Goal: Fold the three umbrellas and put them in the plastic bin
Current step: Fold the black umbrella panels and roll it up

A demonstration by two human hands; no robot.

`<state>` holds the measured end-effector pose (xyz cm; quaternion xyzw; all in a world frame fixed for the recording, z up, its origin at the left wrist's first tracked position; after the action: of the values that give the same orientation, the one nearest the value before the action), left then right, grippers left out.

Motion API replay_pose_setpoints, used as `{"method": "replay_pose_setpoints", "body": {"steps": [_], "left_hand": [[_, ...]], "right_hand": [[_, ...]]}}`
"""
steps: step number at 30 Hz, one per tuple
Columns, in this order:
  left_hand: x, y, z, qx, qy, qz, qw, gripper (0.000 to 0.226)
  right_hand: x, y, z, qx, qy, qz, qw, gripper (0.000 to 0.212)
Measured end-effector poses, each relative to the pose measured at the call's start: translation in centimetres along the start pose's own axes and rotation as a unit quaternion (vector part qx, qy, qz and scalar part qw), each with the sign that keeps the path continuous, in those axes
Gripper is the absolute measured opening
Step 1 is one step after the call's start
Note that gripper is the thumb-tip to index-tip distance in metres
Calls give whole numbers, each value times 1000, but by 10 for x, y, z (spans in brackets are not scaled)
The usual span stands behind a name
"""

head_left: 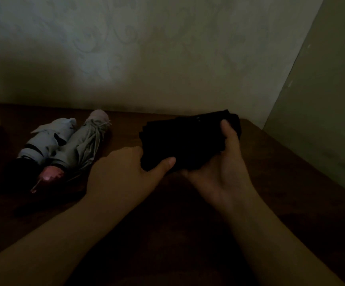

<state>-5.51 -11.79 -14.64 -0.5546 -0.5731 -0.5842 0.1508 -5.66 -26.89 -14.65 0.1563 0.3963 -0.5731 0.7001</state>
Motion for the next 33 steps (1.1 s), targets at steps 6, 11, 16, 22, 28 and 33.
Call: {"method": "replay_pose_setpoints", "body": {"steps": [6, 11, 16, 22, 28, 33], "left_hand": [[-5, -1, -1, -50, 69, -12, 996, 66], [-10, -3, -17, -85, 80, 31, 993, 71], [-13, 2, -5, -51, -73, 150, 985, 68], [-12, 0, 2, -28, -467, 187, 864, 59], [-13, -1, -1, -137, -282, 128, 941, 60], [-10, 6, -10, -341, 87, 18, 936, 70]], "right_hand": [[8, 11, -6, 5, -55, -125, 991, 37], [23, 18, -5, 27, -31, -203, 978, 50], [23, 16, -3, 40, -44, -225, 973, 45], [15, 12, -6, 34, -67, -181, 981, 38], [13, 13, 0, 55, -64, -171, 982, 70], [19, 18, 1, 32, -32, -240, 970, 84]]}}
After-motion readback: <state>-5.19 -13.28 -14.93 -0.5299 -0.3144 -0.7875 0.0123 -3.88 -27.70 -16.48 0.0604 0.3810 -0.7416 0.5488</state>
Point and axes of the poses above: each hand's wrist, its own y-axis towards the middle knuckle, its own x-axis out of the back of the hand, z = x × y, the point moved 3 cm from there along y, towards the middle knuckle, and after that the axes turned 15 degrees about -x, right-handed, at the moved point
